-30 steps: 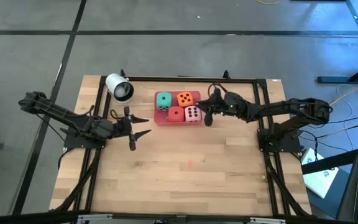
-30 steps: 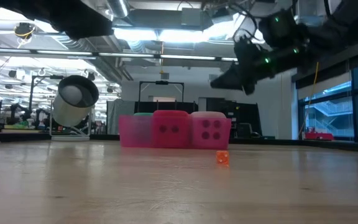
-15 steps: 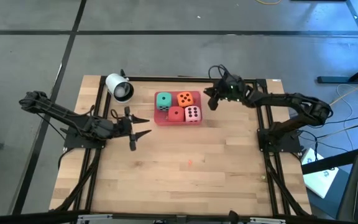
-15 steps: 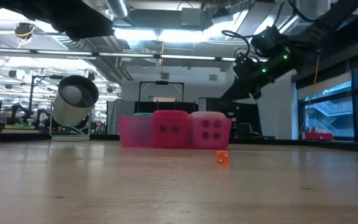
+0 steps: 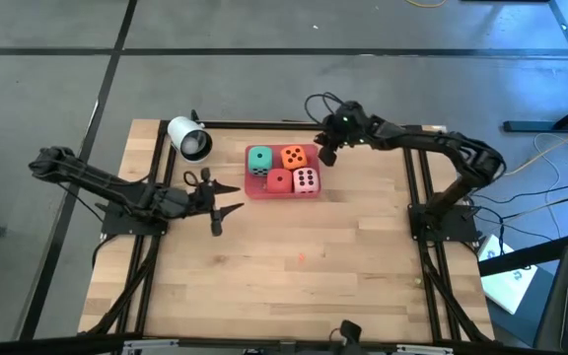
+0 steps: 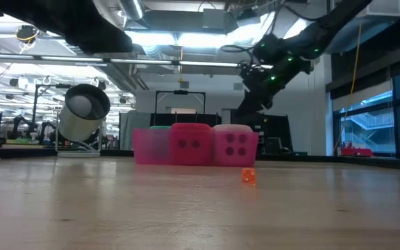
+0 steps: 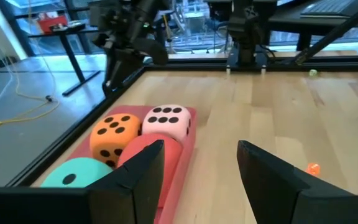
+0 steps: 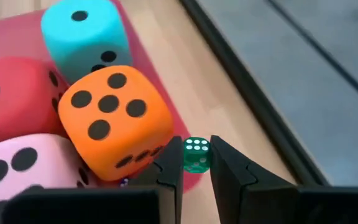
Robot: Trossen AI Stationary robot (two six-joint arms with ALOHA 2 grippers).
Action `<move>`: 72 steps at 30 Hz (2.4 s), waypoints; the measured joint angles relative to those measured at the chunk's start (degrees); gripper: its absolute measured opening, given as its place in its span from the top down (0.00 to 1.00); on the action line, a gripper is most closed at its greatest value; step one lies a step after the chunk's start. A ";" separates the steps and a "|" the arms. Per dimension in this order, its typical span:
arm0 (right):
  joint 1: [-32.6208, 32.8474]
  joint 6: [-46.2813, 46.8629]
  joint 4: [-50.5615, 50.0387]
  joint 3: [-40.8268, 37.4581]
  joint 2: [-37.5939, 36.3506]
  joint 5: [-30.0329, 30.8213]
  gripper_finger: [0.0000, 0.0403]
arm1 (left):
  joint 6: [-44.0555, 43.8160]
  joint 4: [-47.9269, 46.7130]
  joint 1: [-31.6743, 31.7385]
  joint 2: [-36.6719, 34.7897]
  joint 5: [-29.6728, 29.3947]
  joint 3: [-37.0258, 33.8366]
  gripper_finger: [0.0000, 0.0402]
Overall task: Pick & Place Dice
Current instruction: Put the small green dice into the pink bin, then put the small transparent dice into the pink bin
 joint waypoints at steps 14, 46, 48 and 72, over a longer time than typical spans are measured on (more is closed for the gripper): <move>2.06 -5.91 -19.31 14.81 12.06 0.14 0.87 | -0.05 2.12 2.49 0.44 4.42 0.00 0.52; 5.81 -10.15 -25.48 18.09 17.52 3.26 0.86 | -1.66 2.64 7.28 0.44 7.40 0.00 0.52; 5.81 -10.16 -25.48 18.12 17.52 3.26 0.86 | -1.66 2.52 7.28 0.44 7.41 0.00 0.52; 5.79 -9.97 -23.41 18.05 17.47 6.40 0.54 | -1.64 1.73 7.28 0.44 7.43 0.00 0.53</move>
